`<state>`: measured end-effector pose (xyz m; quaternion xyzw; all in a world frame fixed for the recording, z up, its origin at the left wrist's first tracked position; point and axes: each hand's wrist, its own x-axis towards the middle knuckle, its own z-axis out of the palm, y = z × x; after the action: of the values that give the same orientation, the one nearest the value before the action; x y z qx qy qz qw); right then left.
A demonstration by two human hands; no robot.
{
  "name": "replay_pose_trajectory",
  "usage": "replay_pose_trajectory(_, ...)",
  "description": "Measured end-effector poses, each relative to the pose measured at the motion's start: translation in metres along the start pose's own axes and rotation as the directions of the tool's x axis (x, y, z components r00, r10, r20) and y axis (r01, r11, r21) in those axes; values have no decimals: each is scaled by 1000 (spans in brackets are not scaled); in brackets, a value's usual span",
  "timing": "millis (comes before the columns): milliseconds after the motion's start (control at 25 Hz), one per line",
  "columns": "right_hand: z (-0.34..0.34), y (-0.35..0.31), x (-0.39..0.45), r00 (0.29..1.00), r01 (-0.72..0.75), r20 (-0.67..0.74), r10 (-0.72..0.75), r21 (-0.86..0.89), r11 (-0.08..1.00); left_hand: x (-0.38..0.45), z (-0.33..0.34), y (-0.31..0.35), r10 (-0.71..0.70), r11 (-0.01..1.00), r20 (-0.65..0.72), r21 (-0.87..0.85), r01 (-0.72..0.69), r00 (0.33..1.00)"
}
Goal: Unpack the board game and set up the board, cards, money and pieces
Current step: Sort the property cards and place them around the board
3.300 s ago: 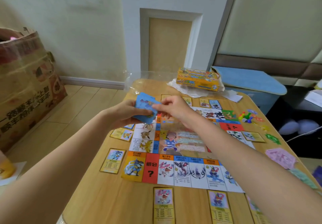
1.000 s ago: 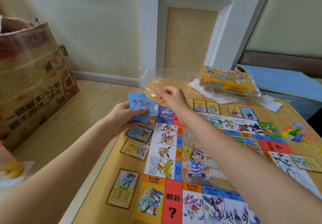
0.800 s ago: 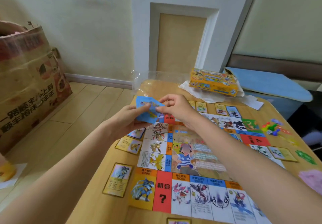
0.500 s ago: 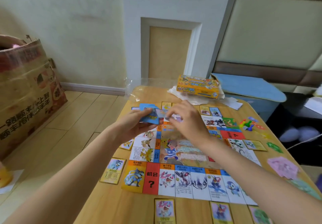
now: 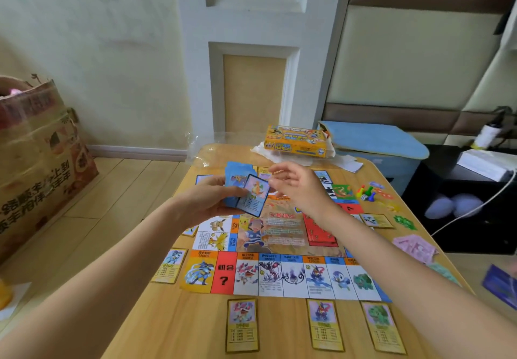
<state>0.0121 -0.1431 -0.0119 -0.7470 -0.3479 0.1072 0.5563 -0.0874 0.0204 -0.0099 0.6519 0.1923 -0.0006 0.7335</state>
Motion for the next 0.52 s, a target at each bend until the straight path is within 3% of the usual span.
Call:
replay_pose_trajectory(160, 1, -7, -7, 999, -47, 26, 45, 71, 996, -2, 5, 5, 31, 990, -19, 142, -28, 999)
replay_pose_trajectory(400, 0, -5, -14, 972, -92, 210, 101, -49, 995, 3, 7, 2, 105, 926, -64, 371, -74, 992)
replay_pose_trajectory(520, -2, 9, -21, 935, -161, 303, 184, -99, 982, 11, 13, -11, 84, 944, -33, 321, -69, 996)
